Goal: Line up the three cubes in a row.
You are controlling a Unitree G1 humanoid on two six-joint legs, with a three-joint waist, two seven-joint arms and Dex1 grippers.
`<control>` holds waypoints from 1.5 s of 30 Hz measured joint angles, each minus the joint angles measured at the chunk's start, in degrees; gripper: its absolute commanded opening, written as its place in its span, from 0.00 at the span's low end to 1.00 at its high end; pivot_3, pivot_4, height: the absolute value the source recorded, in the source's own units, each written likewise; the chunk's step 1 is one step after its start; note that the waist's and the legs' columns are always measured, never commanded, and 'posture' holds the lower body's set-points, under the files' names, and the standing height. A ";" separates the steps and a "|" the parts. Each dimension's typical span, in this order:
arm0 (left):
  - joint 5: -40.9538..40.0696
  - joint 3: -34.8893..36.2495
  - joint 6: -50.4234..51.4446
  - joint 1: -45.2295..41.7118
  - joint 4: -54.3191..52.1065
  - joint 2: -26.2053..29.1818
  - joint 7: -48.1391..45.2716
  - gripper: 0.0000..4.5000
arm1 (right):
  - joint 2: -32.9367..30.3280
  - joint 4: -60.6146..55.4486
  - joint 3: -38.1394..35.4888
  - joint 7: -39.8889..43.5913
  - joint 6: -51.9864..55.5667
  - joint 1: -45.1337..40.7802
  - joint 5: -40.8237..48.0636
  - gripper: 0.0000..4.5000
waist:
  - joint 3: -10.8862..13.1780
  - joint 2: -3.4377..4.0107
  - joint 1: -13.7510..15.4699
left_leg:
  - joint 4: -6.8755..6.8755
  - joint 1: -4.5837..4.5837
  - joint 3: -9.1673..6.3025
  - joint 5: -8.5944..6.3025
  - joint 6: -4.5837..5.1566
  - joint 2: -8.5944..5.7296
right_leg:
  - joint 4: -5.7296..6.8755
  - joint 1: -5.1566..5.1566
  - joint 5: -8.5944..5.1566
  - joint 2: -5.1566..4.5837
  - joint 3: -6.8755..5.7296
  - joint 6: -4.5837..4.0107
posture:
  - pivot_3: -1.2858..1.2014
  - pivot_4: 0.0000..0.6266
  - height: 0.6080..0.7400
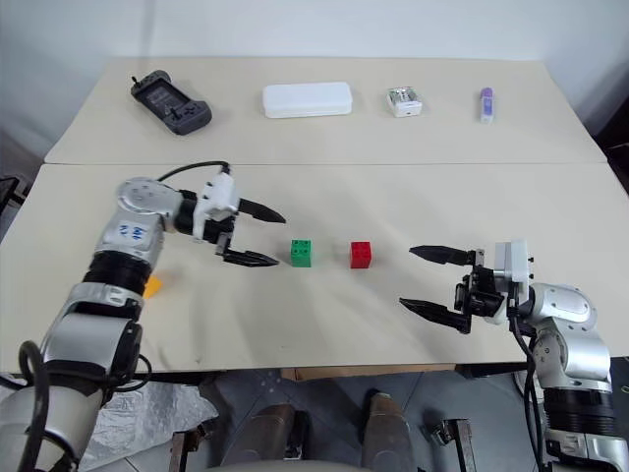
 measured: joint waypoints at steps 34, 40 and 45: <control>-21.83 41.11 13.10 63.48 -37.66 6.74 29.04 0.99 | 5.19 4.55 11.34 1.93 -0.76 -13.86 -4.59 1.00 | 0.04 0.20 -0.76 | -0.22 0.36 -0.50 -0.43 -0.35 -0.01 | 0.02 -0.03 -0.05 0.14 0.37 -0.52 | 0.52 0.24 1.00; -19.54 35.70 12.10 58.73 -30.91 7.03 30.26 0.90 | 4.36 3.08 10.57 0.97 -0.39 -10.98 -4.53 1.00 | 0.03 0.23 -1.26 | -0.27 0.39 -0.32 -0.44 -0.34 0.02 | 0.02 -0.10 -0.05 0.18 0.31 -0.52 | 0.52 0.24 1.00; -19.37 34.35 11.59 57.49 -28.76 9.22 29.27 0.58 | 3.13 0.97 9.19 0.09 -0.23 -9.65 -4.37 1.00 | 0.03 0.23 -0.95 | -0.23 0.39 -0.31 -0.44 -0.34 0.02 | 0.02 -0.09 -0.05 0.16 0.33 -0.52 | 0.52 0.24 1.00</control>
